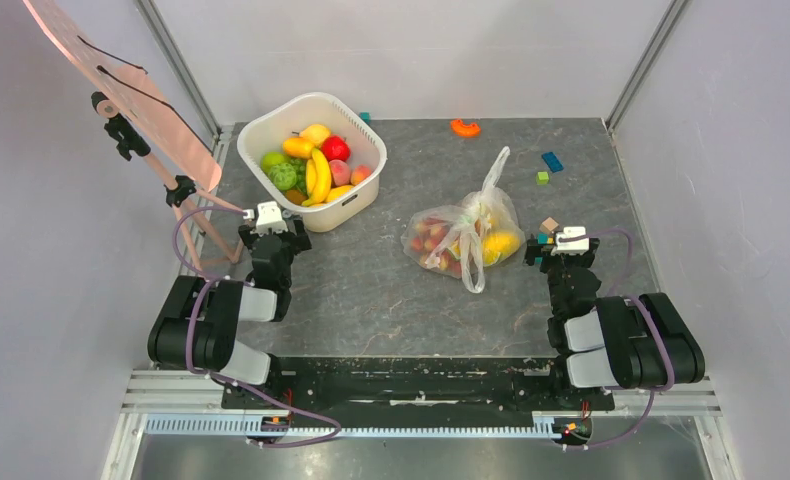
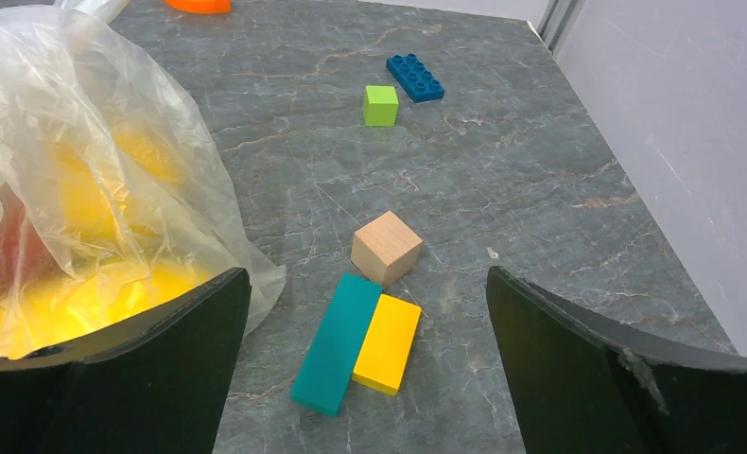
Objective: Take the fake fruits out of the plastic bag
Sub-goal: Move the plastic bag to the center of the board.
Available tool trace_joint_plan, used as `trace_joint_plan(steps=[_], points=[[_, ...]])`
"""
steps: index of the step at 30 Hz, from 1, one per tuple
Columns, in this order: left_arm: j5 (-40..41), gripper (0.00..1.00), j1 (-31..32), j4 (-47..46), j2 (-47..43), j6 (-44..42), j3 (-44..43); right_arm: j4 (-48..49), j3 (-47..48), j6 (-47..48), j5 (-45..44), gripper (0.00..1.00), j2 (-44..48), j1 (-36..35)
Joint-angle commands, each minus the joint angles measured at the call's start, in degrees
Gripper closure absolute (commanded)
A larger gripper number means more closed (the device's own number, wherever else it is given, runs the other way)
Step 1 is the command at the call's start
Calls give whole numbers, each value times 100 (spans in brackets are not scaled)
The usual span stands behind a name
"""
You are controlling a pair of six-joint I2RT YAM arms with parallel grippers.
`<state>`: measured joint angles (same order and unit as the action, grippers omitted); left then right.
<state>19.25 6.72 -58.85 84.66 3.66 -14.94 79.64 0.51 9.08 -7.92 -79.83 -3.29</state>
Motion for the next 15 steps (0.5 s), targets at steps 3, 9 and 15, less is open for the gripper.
trace_joint_plan(steps=[3, 9, 15], points=[[36, 0, -30, -294, -3, -144, 0, 158, -529, 67, -109, 2, 71, -22], [35, 0, -32, -285, 5, -146, -8, 158, -529, 56, -121, 2, 66, -19], [104, 0, -26, -347, -7, -144, 30, 158, -534, 61, -112, 2, 65, -21]])
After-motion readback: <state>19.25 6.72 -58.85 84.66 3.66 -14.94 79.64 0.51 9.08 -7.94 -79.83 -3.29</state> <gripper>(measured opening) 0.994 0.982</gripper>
